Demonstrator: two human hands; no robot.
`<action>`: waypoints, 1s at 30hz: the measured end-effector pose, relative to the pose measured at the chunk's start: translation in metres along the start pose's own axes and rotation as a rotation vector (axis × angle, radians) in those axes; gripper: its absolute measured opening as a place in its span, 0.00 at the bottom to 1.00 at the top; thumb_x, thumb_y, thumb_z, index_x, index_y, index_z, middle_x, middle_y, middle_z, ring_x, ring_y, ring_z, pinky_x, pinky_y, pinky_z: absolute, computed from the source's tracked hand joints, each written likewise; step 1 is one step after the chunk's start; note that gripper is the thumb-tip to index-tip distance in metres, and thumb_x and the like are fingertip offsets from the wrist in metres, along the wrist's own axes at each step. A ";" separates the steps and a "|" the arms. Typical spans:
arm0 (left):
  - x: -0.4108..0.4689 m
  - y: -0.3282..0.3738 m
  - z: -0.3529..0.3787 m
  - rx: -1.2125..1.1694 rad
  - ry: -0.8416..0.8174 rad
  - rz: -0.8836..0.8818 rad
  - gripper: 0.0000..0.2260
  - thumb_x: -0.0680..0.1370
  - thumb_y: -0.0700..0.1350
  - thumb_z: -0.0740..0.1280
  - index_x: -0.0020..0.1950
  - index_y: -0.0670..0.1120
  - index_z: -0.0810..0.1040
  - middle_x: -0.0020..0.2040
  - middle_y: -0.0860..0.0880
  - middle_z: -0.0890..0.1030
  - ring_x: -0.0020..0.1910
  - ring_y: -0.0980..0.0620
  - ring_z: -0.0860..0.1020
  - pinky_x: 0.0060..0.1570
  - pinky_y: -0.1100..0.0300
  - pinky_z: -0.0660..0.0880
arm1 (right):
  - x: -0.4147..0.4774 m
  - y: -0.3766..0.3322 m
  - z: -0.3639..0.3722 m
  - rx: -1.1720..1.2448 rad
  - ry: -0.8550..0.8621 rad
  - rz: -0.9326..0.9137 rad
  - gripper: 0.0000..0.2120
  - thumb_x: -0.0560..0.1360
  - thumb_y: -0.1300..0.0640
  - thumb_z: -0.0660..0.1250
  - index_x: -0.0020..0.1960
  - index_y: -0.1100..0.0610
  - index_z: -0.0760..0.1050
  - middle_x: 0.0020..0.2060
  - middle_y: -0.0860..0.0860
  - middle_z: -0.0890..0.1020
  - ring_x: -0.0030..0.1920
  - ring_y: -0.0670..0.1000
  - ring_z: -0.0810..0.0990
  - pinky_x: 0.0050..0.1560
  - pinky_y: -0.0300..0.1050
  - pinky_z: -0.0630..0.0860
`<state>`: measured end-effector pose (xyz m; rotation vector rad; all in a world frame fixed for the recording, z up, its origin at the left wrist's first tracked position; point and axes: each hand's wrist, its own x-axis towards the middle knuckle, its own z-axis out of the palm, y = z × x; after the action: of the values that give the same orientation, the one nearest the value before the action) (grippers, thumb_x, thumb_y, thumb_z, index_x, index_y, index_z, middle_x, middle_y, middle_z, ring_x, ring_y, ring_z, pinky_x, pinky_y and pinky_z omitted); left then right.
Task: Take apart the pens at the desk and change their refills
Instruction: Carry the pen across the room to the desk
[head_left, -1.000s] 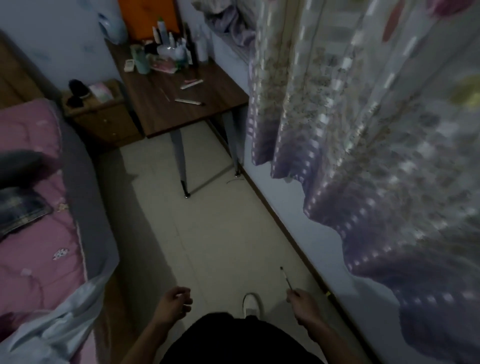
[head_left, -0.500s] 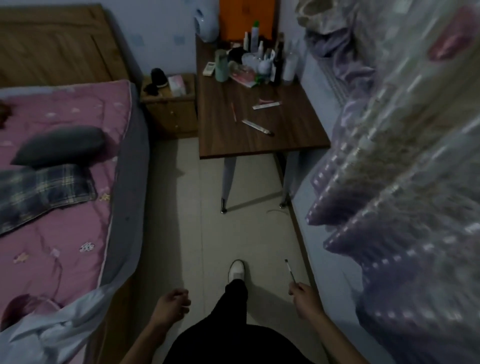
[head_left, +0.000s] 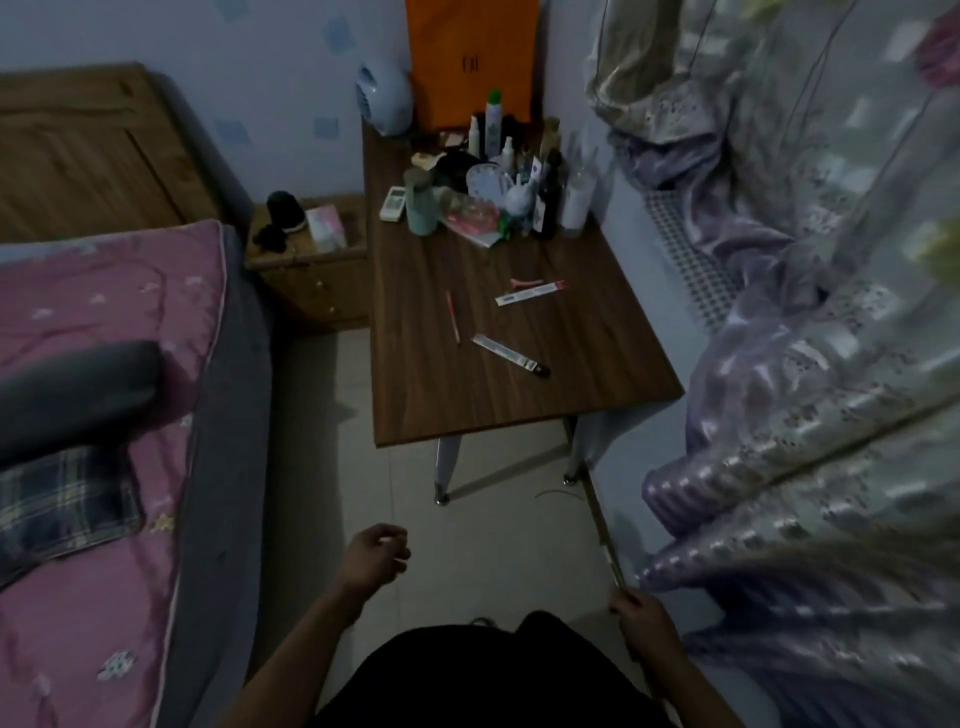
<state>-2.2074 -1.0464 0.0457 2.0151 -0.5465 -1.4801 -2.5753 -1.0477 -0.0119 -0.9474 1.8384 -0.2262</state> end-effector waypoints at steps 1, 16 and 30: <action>0.011 0.010 0.002 0.001 -0.005 0.004 0.05 0.81 0.35 0.62 0.53 0.37 0.76 0.37 0.41 0.77 0.30 0.49 0.72 0.31 0.61 0.65 | 0.009 -0.013 -0.003 0.004 -0.020 -0.006 0.13 0.81 0.59 0.64 0.37 0.55 0.74 0.34 0.54 0.77 0.39 0.52 0.75 0.38 0.47 0.68; 0.097 0.072 0.007 -0.105 0.173 -0.158 0.07 0.81 0.38 0.62 0.54 0.37 0.78 0.40 0.39 0.79 0.34 0.46 0.76 0.34 0.58 0.70 | 0.174 -0.249 -0.001 -0.356 -0.298 -0.298 0.13 0.82 0.53 0.61 0.41 0.53 0.77 0.37 0.53 0.81 0.39 0.52 0.78 0.39 0.46 0.69; 0.166 0.146 0.014 -0.140 0.262 -0.097 0.06 0.79 0.40 0.66 0.44 0.45 0.82 0.34 0.46 0.83 0.31 0.50 0.79 0.33 0.57 0.72 | 0.238 -0.359 0.049 -0.636 -0.375 -0.536 0.10 0.82 0.48 0.61 0.42 0.46 0.73 0.34 0.47 0.80 0.32 0.41 0.79 0.28 0.35 0.68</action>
<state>-2.1694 -1.2628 0.0199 2.1046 -0.2336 -1.2433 -2.3959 -1.4423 -0.0072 -1.7881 1.2870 0.2232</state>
